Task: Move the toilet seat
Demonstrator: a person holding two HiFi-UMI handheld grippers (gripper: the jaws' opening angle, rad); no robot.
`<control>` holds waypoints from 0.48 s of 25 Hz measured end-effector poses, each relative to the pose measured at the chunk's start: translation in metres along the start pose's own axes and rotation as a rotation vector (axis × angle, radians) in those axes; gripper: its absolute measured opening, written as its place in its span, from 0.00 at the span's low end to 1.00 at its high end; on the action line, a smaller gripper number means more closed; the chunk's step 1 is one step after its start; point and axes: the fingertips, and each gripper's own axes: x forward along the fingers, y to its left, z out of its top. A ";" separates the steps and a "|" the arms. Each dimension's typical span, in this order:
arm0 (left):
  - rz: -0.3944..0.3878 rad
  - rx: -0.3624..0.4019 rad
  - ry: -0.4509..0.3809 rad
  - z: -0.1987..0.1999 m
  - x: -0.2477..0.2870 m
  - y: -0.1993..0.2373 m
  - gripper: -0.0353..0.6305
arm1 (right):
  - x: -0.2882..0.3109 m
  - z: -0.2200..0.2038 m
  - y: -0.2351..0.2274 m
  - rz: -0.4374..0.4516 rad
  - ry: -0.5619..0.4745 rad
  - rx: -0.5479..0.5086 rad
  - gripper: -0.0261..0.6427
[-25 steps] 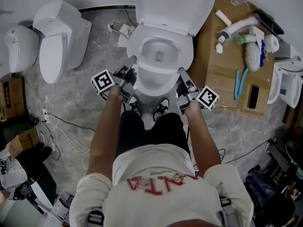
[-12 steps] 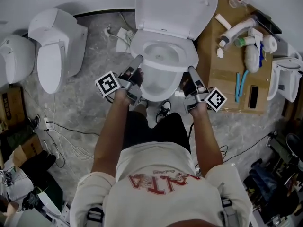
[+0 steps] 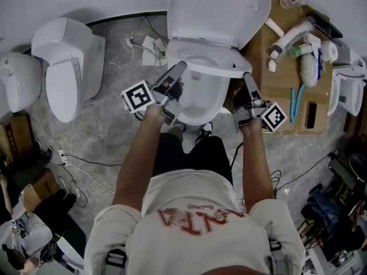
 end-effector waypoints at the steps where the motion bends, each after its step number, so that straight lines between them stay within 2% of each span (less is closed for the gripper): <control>1: -0.001 0.004 0.005 0.003 0.002 0.000 0.30 | 0.003 0.002 0.001 -0.001 -0.009 0.002 0.34; 9: -0.023 0.044 0.071 0.017 0.016 -0.008 0.30 | 0.017 0.016 0.008 -0.005 -0.080 0.012 0.33; 12: -0.031 0.031 0.094 0.023 0.024 -0.008 0.30 | 0.024 0.022 0.009 -0.009 -0.102 0.020 0.33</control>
